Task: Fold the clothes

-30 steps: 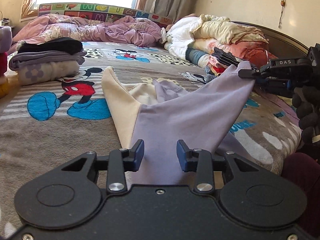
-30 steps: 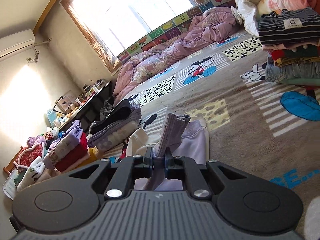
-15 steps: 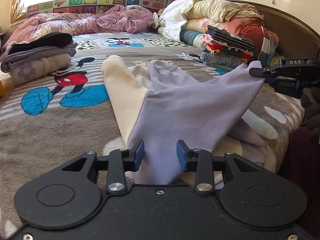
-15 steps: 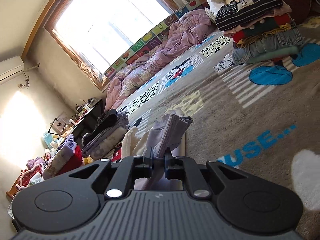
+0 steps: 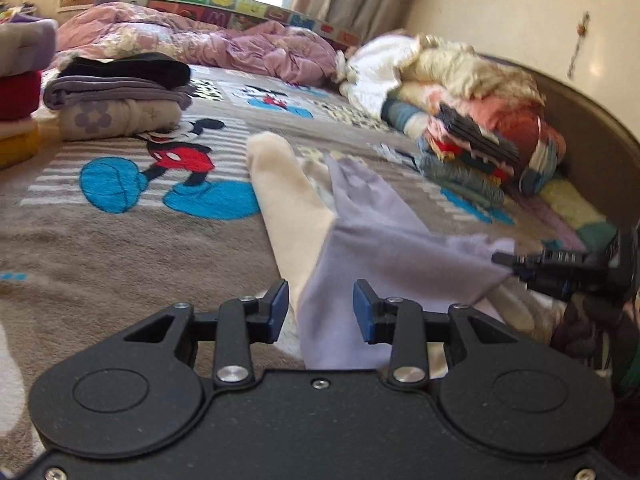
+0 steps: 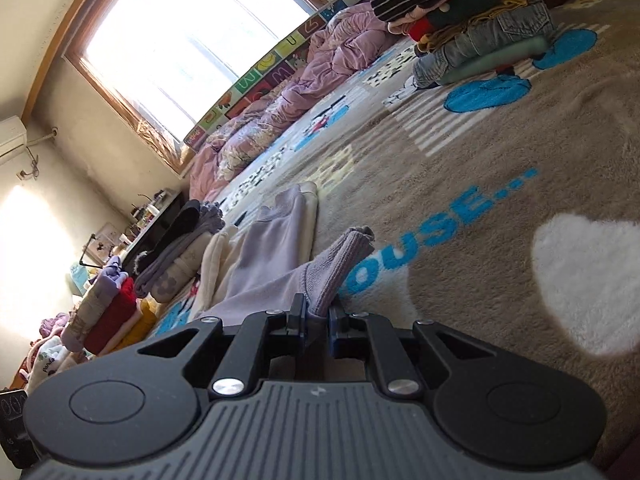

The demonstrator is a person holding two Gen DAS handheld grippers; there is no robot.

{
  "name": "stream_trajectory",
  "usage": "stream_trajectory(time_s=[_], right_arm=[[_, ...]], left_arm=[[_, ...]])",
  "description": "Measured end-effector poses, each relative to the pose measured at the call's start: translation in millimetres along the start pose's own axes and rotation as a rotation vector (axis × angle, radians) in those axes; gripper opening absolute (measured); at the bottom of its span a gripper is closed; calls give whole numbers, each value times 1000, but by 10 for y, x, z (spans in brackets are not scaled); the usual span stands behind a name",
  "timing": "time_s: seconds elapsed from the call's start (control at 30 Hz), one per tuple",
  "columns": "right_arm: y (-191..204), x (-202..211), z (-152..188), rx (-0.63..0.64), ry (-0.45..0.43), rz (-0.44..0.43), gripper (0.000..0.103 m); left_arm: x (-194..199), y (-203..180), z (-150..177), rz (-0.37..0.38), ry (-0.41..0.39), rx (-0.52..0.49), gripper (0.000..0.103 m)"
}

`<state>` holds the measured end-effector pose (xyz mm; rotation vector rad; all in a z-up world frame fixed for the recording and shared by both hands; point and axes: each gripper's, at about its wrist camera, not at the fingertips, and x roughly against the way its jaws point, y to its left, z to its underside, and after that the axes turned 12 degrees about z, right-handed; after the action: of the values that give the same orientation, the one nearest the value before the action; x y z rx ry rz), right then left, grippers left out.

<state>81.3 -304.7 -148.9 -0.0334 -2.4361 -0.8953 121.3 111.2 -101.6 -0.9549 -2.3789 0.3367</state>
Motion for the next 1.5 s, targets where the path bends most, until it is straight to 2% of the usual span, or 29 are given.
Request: stream_trajectory(time_s=[0.1,0.2,0.37,0.43,0.53,0.77,0.87,1.0,1.23,1.5], right_arm=[[-4,-30,-6,6,-4,-4,13],[-20,-58,-5,1,-4,-4,13],[-24,-66,-16,-2,-8,-21,13],[-28,-67,-26,1,-8,-27,14],[-37,-76,-42,6,-13,-28,14],[-48,-81,-75,10,-13,-64,14],[-23,-62,-78,16,-23,-79,14],[30,-38,-86,38,-42,-114,14],[45,79,-105,66,-58,-164,14],[-61,188,-122,26,-64,-206,14]], left_arm=[[94,68,-52,-7,-70,49,34],[4,-20,-58,12,-55,20,34],[-265,-159,-8,72,48,-34,34],[-409,-185,37,93,134,-55,34],[-521,-184,84,83,191,-73,34],[-446,62,-359,8,23,-54,34],[-585,194,-526,-23,-9,-18,34],[-887,176,-685,-66,28,-102,34],[-1341,316,-973,-93,70,-198,34],[-1781,455,-1166,-83,113,-265,34]])
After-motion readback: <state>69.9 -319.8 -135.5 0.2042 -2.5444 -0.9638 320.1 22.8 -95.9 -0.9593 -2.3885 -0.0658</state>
